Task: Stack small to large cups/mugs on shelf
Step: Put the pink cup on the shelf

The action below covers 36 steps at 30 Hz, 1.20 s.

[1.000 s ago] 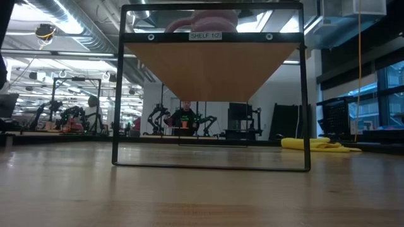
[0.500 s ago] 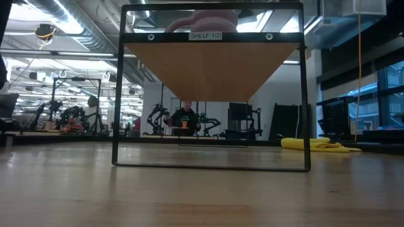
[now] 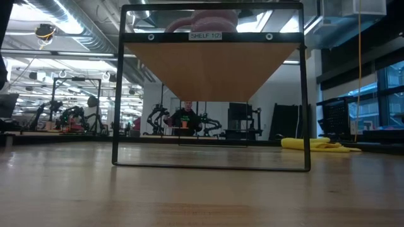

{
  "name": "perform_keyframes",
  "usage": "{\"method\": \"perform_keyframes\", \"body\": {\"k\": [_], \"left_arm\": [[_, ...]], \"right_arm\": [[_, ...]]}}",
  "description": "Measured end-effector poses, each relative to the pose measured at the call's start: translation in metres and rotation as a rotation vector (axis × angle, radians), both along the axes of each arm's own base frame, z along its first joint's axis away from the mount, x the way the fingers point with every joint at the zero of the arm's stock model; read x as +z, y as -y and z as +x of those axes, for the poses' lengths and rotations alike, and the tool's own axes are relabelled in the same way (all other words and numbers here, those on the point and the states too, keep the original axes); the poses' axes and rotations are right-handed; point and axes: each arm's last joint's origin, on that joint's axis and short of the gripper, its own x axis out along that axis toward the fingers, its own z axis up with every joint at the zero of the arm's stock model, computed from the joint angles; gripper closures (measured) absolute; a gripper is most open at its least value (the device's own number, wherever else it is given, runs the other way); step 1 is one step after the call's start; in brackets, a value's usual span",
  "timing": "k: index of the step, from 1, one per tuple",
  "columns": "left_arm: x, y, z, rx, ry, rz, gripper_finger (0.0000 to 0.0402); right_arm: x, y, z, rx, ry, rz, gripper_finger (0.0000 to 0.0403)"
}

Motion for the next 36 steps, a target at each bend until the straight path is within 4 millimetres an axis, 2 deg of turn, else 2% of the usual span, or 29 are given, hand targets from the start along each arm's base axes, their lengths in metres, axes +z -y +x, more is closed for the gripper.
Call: {"method": "perform_keyframes", "body": {"k": [6, 15, 20, 26, 31, 36], "left_arm": [[-0.002, 0.000, 0.002, 0.000, 0.001, 0.000, 0.0341], [-0.002, -0.007, 0.002, 0.032, 0.008, -0.005, 0.0341], [-0.001, -0.011, 0.002, 0.053, 0.019, -0.008, 0.0341], [0.000, -0.015, 0.002, 0.056, 0.031, 0.001, 0.0341], [0.005, -0.013, 0.005, 0.022, 0.095, 0.031, 0.0341], [0.011, -0.011, -0.003, 0.032, 0.130, 0.009, 0.0341]], "right_arm": [[-0.022, -0.005, 0.002, 0.006, 0.053, 0.026, 0.0233], [-0.037, -0.002, 0.000, 0.006, 0.047, 0.006, 0.0235], [-0.046, -0.002, -0.001, 0.007, 0.028, 0.017, 0.0278], [-0.040, 0.000, 0.005, -0.004, 0.045, 0.027, 0.0384], [-0.026, 0.002, 0.020, -0.001, 0.081, 0.074, 0.0390], [0.008, 0.017, 0.041, 0.049, 0.177, 0.025, 0.0395]]}}
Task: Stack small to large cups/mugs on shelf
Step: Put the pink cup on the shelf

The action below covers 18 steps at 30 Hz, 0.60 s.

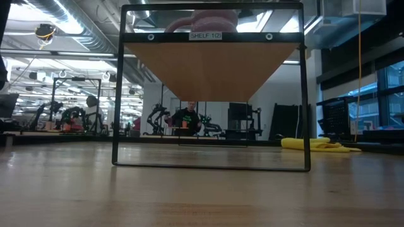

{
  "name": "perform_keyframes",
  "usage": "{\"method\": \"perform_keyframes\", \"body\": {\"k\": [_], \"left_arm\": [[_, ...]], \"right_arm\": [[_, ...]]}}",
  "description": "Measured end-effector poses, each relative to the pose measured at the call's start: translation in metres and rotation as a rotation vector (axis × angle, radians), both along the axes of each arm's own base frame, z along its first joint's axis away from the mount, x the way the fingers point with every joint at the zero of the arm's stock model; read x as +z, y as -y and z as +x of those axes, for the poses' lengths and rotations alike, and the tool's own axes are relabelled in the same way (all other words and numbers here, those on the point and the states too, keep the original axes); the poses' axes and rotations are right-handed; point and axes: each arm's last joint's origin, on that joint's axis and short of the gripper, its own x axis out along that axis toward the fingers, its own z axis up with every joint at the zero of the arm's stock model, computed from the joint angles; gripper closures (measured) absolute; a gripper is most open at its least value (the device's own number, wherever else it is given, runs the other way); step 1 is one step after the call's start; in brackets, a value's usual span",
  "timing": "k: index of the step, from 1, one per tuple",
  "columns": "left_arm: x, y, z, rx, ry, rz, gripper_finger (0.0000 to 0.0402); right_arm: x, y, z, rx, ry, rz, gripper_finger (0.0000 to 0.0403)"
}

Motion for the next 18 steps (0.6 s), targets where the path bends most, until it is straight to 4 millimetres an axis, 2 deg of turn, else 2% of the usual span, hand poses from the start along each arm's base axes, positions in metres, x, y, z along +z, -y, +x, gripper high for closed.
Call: {"method": "perform_keyframes", "body": {"k": [9, 14, 18], "left_arm": [[0.003, 0.014, -0.014, -0.021, -0.028, -0.036, 0.0341], [-0.004, 0.021, -0.033, 0.022, -0.050, -0.025, 0.0341], [-0.018, 0.025, -0.052, 0.108, -0.087, -0.015, 0.0341]], "right_arm": [[0.083, 0.038, 0.026, 0.149, 0.161, -0.080, 0.0397], [0.100, 0.048, 0.063, 0.315, 0.232, -0.132, 0.0397], [0.108, 0.058, 0.092, 0.402, 0.268, -0.154, 0.0397]]}}
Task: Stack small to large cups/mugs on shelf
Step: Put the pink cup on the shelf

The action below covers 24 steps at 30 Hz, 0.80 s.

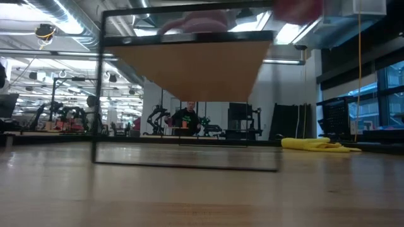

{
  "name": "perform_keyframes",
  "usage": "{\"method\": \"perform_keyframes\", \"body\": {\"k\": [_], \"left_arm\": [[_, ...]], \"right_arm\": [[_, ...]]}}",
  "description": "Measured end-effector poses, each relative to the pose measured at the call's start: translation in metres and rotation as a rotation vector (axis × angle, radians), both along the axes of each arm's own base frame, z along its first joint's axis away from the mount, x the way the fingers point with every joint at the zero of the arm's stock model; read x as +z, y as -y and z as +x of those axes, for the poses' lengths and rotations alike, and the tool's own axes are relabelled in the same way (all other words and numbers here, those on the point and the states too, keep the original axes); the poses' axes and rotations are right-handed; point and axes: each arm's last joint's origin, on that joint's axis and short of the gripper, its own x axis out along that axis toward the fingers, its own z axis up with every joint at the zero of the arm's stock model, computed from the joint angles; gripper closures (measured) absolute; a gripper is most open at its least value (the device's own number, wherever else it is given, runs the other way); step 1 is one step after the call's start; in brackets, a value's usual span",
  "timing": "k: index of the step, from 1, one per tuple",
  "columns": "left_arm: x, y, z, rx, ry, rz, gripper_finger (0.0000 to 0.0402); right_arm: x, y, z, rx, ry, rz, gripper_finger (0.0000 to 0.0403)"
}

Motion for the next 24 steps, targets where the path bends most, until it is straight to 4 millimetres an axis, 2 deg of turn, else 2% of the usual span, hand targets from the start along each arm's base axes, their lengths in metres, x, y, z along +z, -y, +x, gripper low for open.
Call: {"method": "perform_keyframes", "body": {"k": [4, 11, 15, 18, 24], "left_arm": [[-0.015, 0.005, -0.024, 0.073, 0.040, -0.031, 0.0341], [-0.049, 0.013, -0.060, 0.202, 0.145, -0.097, 0.0341], [-0.081, 0.015, -0.079, 0.311, 0.113, -0.149, 0.0341], [-0.106, 0.021, -0.082, 0.345, 0.134, -0.248, 0.0341], [-0.144, 0.038, -0.064, 0.308, 0.278, -0.425, 0.0341]], "right_arm": [[0.013, 0.010, 0.015, 0.043, 0.051, -0.017, 0.0397], [0.029, 0.019, 0.016, 0.045, 0.117, -0.012, 0.0397], [0.031, 0.031, 0.021, 0.010, 0.144, -0.063, 0.0397], [0.032, 0.038, 0.024, -0.008, 0.157, -0.092, 0.0397], [0.033, 0.047, 0.030, 0.005, 0.188, -0.111, 0.0397]]}}
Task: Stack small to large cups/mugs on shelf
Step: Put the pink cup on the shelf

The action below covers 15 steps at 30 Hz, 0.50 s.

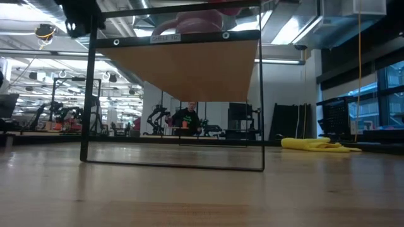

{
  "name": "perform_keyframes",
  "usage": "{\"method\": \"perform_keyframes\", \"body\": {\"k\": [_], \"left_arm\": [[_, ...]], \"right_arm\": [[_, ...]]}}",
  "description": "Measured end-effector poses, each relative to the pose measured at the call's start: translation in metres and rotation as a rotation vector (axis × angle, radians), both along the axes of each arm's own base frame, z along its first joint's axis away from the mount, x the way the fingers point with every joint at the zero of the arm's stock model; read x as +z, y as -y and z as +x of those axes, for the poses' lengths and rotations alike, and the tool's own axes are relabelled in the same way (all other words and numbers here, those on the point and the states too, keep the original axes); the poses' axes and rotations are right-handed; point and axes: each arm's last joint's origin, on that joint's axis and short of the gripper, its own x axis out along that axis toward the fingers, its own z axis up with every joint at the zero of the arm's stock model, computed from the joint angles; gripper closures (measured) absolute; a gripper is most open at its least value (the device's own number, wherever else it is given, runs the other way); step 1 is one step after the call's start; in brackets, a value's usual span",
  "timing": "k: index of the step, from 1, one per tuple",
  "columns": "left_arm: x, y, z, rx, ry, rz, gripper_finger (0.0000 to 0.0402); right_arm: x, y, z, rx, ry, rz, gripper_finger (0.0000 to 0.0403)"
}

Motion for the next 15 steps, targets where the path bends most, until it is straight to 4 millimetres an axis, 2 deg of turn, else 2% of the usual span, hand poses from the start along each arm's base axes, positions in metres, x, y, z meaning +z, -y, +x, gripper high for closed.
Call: {"method": "perform_keyframes", "body": {"k": [6, 15], "left_arm": [[-0.039, 0.014, 0.010, 0.006, -0.006, -0.094, 0.0341], [-0.054, 0.026, 0.020, 0.009, 0.091, -0.192, 0.0341]], "right_arm": [[0.000, 0.006, 0.001, 0.008, -0.014, 0.003, 0.0396], [-0.003, 0.006, -0.003, 0.027, -0.067, 0.008, 0.0396]]}}
